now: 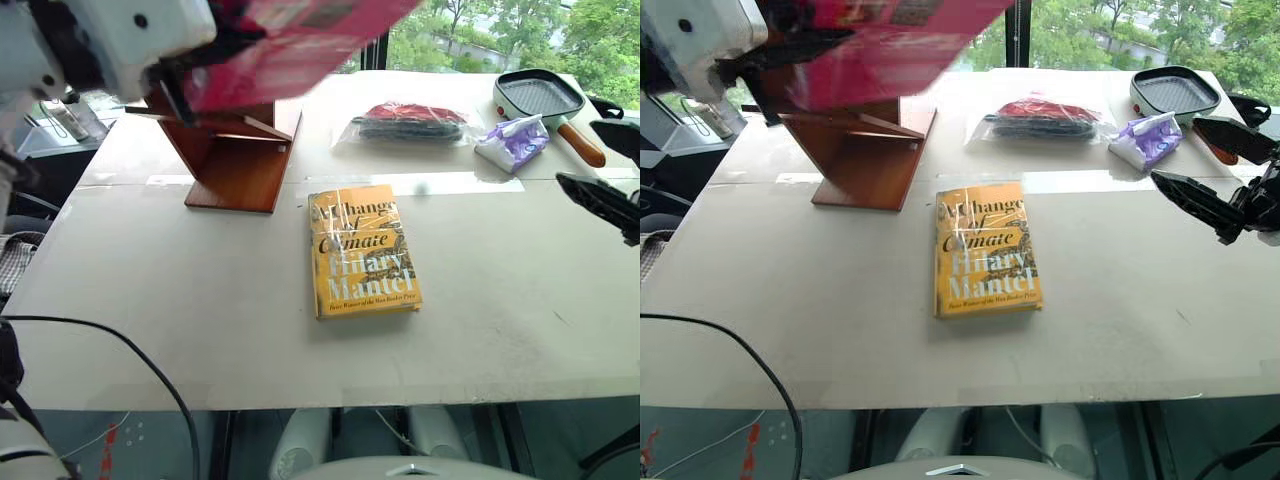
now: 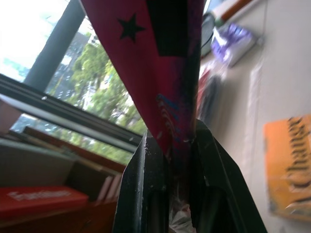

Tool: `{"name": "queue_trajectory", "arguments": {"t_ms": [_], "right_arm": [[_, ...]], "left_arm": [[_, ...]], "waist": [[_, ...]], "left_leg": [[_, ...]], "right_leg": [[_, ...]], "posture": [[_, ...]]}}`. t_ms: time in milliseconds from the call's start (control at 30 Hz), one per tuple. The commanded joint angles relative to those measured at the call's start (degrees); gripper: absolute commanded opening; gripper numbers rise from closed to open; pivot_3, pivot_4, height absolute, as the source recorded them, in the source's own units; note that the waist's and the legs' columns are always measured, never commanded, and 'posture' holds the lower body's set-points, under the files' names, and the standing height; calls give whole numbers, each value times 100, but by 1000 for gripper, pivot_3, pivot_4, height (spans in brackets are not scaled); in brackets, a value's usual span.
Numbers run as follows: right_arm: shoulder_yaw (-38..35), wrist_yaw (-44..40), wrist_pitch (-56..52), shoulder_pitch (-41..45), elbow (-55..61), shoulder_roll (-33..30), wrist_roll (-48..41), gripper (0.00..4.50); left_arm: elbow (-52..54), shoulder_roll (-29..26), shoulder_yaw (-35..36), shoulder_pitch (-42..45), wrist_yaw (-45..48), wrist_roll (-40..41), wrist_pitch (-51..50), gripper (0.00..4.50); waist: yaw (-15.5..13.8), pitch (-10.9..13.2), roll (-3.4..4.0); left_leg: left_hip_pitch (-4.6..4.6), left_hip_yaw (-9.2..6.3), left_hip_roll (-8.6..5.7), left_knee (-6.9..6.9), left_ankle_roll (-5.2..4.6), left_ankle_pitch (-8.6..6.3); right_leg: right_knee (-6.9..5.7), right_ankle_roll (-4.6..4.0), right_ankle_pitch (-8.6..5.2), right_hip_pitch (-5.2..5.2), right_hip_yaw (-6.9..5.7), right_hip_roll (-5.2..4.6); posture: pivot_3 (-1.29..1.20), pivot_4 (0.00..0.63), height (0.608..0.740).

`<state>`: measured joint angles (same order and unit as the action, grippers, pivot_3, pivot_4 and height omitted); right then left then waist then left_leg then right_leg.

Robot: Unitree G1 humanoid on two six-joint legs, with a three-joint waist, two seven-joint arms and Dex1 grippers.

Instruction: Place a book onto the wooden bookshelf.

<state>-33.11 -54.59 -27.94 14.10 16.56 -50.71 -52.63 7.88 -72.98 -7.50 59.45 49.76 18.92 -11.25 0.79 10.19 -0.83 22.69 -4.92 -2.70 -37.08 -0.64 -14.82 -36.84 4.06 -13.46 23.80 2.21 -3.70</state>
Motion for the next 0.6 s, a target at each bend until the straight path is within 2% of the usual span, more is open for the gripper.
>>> {"name": "queue_trajectory", "arguments": {"t_ms": [33, 200, 300, 467, 600], "right_arm": [[-141, -93, 312, 117, -140, 114, 35, 4500], [54, -158, 449, 251, -251, 312, 86, 4500], [178, -167, 575, 282, -302, 450, 176, 4500], [223, -130, 587, 274, -203, 553, 149, 4500], [221, -133, 585, 160, -105, 606, 132, 4500]], "left_arm": [[-832, -154, -128, 786, 612, -1255, 1092, 40], [-1762, -312, -478, 986, 1476, -2268, 1522, 40], [-2107, -265, -731, 797, 1875, -2816, 1273, 40], [-2625, 252, -1091, 871, 2208, -3366, 1144, 40], [-3575, 797, -1604, 1240, 2130, -4233, 1625, 40]], "waist": [[-1, 7, -12], [16, 8, -13], [27, 8, -13], [109, 9, -14], [160, 1, 2]], "left_leg": [[4, -2, 0, -8, -10, -6], [17, 7, -4, -32, -18, -10], [13, 2, -5, -32, -19, -11], [10, 0, -2, -46, -38, -22], [-28, 5, -6, -49, -40, -23]], "right_leg": [[-2, 0, 0, 0, -2, 2], [-6, 15, -5, -1, 3, -7], [-18, 16, -6, 0, -1, -4], [-38, 16, -6, 0, 1, -3], [-90, 18, -9, -6, 19, -3]], "posture": [[0, 150, 740], [0, 150, 740], [0, 150, 740], [0, 150, 740], [0, 150, 740]]}}
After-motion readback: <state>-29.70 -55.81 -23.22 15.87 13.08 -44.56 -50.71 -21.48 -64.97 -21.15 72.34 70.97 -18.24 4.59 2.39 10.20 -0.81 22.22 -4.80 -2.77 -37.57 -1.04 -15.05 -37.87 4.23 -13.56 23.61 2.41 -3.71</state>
